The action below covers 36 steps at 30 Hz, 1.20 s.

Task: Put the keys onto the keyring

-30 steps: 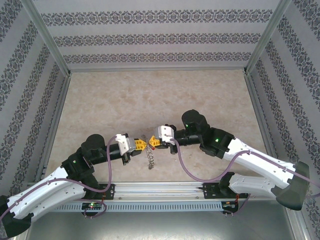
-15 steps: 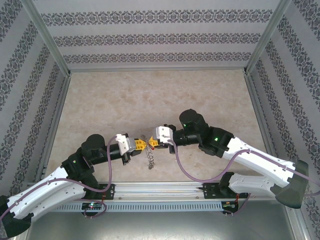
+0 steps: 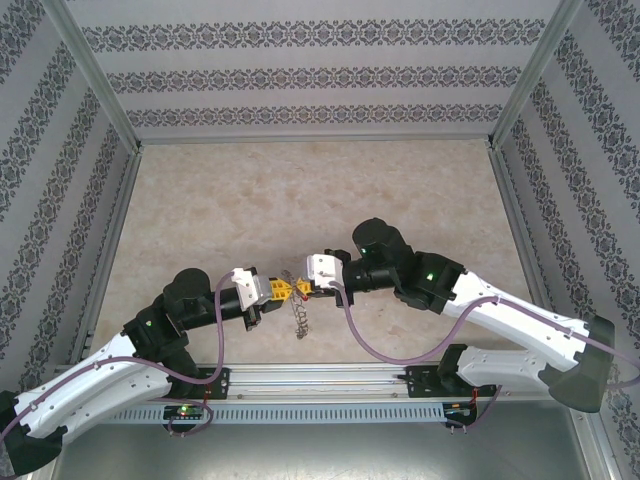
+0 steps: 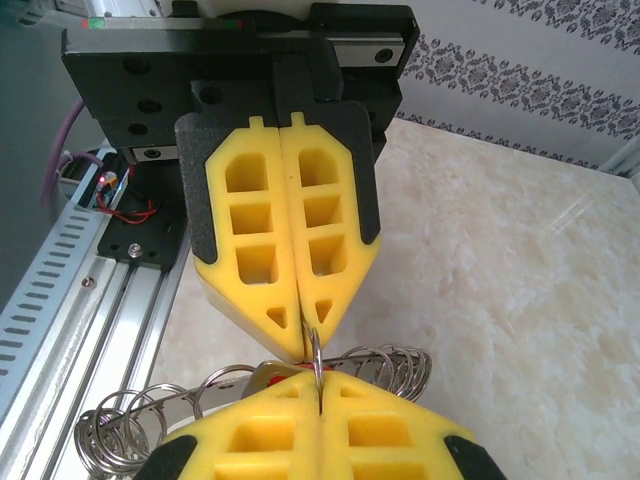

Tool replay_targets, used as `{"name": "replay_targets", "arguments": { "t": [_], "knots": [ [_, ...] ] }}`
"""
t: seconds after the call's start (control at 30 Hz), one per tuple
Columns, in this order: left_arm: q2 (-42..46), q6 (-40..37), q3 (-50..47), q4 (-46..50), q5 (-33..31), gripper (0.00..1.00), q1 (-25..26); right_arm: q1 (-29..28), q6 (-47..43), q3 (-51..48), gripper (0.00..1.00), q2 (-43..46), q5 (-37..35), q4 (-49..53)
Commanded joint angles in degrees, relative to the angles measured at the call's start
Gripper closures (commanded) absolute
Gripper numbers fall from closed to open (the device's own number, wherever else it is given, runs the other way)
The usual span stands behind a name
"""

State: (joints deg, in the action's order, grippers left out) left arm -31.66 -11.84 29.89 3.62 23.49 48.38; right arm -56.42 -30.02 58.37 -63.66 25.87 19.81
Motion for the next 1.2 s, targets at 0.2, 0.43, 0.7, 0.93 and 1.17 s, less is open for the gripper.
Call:
{"name": "replay_targets", "arguments": {
  "t": [0.2,0.43,0.7,0.93,1.17],
  "knots": [
    [1.86,-1.26,1.02,-6.39,2.71,1.00,0.64,-1.85,-1.49,2.38,1.00,-2.44,-5.60,5.67],
    [1.94,-1.25,0.95,-6.60,2.84,1.00,0.66,-2.64,-2.18,3.60,1.00,-3.57,-7.94,7.04],
    [2.26,-1.17,0.78,-6.34,2.75,1.00,0.67,-3.34,-2.95,4.69,1.00,-4.72,-10.48,8.64],
    [2.48,-1.26,0.66,-6.59,2.79,1.00,0.62,-3.33,-3.28,5.09,1.00,-4.73,-11.36,10.07],
    [2.66,-1.17,0.67,-6.48,2.87,1.00,0.67,-3.34,-3.64,5.72,1.00,-5.14,-12.20,11.12]
  ]
}}
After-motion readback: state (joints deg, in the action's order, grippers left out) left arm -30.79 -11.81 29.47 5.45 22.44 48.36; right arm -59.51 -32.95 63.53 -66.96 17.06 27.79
